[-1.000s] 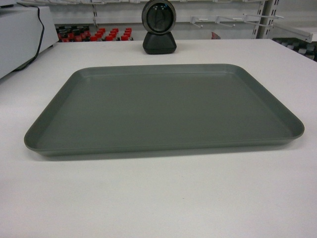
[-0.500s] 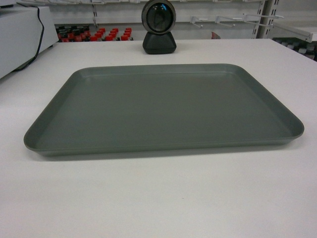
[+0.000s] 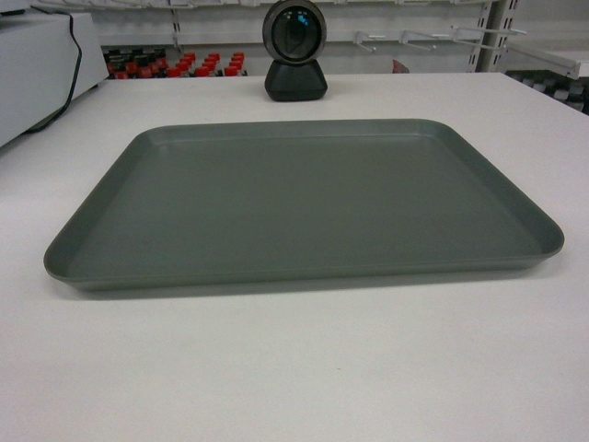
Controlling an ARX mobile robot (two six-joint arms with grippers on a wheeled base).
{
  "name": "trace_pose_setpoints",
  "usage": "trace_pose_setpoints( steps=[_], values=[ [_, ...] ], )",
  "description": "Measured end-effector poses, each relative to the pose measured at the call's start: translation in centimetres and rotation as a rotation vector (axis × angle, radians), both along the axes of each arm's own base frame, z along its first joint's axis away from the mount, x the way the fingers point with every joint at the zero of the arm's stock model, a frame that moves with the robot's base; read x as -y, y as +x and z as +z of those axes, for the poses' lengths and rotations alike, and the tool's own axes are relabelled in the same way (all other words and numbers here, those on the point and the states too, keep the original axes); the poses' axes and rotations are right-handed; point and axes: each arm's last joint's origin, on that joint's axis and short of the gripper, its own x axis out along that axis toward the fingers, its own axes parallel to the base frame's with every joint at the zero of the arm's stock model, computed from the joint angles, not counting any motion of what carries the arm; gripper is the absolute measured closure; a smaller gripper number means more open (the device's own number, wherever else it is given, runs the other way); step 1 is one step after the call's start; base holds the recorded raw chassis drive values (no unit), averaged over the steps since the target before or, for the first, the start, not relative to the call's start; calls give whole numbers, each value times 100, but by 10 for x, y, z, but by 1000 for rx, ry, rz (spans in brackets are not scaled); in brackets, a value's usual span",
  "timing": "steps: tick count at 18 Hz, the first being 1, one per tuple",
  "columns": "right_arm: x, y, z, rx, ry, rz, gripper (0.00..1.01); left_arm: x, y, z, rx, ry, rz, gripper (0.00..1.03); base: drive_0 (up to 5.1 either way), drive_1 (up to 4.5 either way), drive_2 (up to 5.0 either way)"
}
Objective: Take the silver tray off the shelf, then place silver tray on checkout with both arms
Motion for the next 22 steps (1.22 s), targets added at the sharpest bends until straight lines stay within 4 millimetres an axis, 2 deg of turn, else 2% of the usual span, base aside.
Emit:
trace_pose_setpoints(
  steps=[2,3,8,9,10,18,19,22],
  values=[
    [0,-5,-6,-50,0,1,99,0,-5,6,55,2,2,101,0,0,0],
    [0,-11,-4,-18,0,2,99,0,-4,2,32,2,2,101,0,0,0],
    [0,-11,-3,-11,0,0,99,0,-4,2,37,2,1,101,0,0,0],
    [0,-11,-3,-10,0,0,99,0,-4,3,37,2,1,96,0,0,0],
    [0,-11,-3,-10,-1,0,91,0,-4,3,38,2,1,81,0,0,0],
    [0,-11,-3,-10,0,0,13,0,-4,2,37,2,1,4,0,0,0],
    [0,-11,-3,-10,0,0,2,0,-4,2,37,3,1,5,0,0,0],
    [0,-11,-3,-10,0,0,3,0,-4,3,38,3,1,5,0,0,0]
  ],
)
